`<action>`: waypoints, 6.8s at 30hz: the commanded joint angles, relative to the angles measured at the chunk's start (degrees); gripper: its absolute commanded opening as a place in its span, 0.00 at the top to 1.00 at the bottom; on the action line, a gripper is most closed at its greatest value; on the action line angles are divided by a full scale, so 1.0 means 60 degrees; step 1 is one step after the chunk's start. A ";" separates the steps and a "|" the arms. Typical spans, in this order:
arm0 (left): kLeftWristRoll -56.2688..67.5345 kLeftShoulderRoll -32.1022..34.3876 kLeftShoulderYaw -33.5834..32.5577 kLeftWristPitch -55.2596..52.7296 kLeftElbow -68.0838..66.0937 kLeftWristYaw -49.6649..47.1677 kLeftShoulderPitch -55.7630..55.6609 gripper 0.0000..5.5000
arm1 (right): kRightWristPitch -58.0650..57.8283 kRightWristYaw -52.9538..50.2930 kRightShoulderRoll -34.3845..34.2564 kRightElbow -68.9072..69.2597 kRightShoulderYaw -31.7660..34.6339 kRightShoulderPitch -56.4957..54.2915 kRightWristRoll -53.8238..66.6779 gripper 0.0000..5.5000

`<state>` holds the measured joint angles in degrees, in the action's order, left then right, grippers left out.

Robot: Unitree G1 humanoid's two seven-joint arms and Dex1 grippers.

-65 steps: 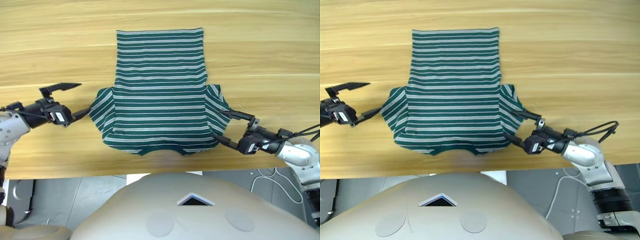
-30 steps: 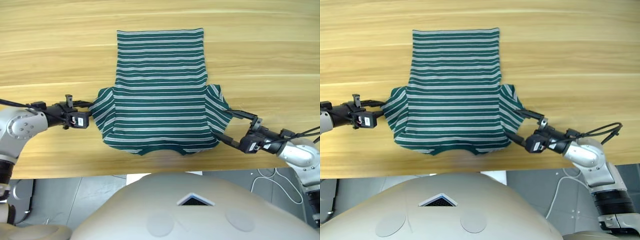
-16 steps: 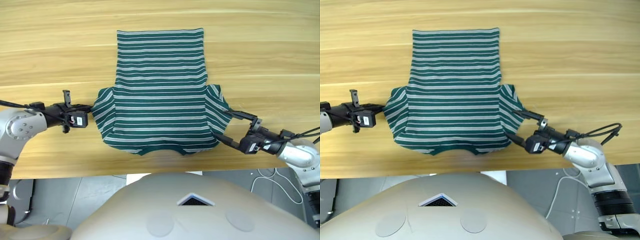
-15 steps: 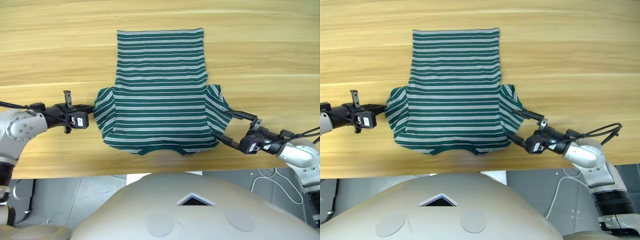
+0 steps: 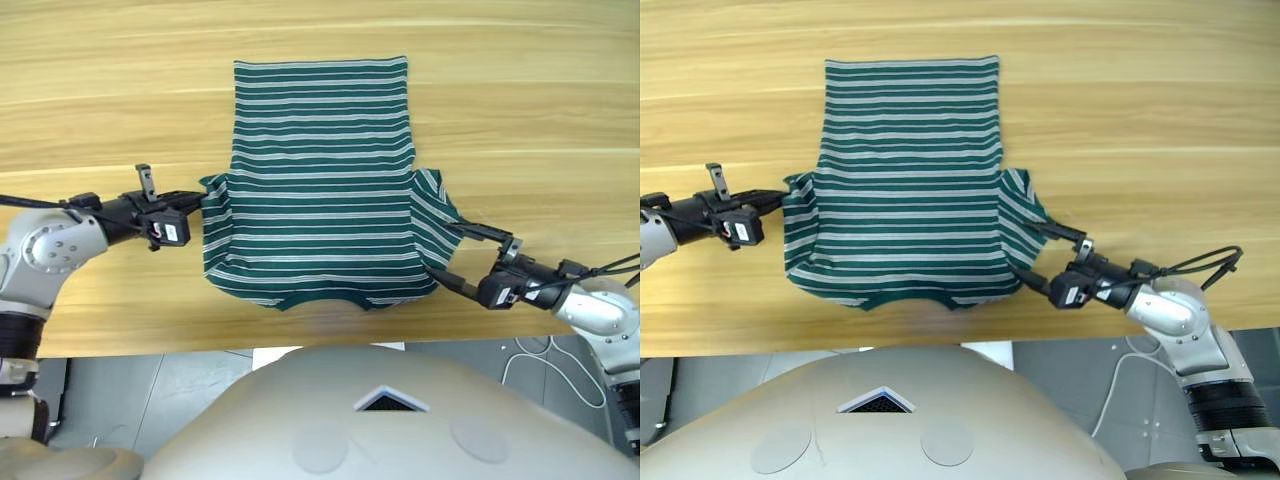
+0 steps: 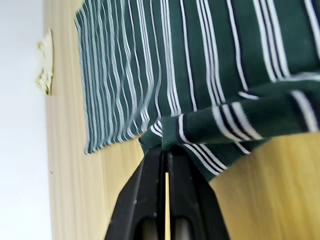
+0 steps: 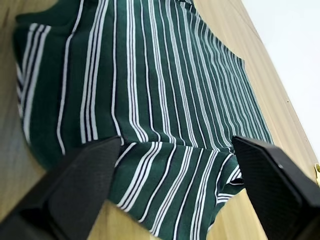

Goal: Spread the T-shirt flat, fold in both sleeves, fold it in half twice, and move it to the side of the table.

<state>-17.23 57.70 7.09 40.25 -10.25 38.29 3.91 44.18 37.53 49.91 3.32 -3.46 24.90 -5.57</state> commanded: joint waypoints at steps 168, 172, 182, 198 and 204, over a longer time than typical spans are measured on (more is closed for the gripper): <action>-0.0357 -0.3130 0.1932 0.1288 -0.1045 -0.1142 -0.2268 0.30 | -0.1703 -0.0049 -0.1869 -0.0982 -0.3225 -0.4379 -0.2718 0.84; -0.0357 -0.3173 0.1942 0.1304 -0.1086 -0.1170 -0.2279 0.30 | -0.1907 -0.0071 -0.2101 -0.0894 -0.3027 -0.4481 -0.2157 0.72; 0.1414 -0.2719 0.1990 0.1349 -0.0225 -0.0320 -0.1733 0.30 | -0.2234 0.0317 -0.1430 0.0667 -0.1293 -0.4039 0.0712 0.43; 0.3763 0.1410 0.0306 0.1248 0.2294 0.2173 0.2658 0.13 | -0.0788 0.1934 0.1798 0.1139 0.0125 0.0376 -0.0744 0.08; 0.2336 0.0820 0.0915 0.0771 0.1630 0.2368 0.2019 0.13 | -0.0652 0.1995 0.1386 0.0902 -0.0979 -0.0062 -0.1069 0.08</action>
<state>-1.16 63.54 11.46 45.67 0.10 51.89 17.70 40.71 48.72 59.07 10.28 -7.36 25.26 -9.16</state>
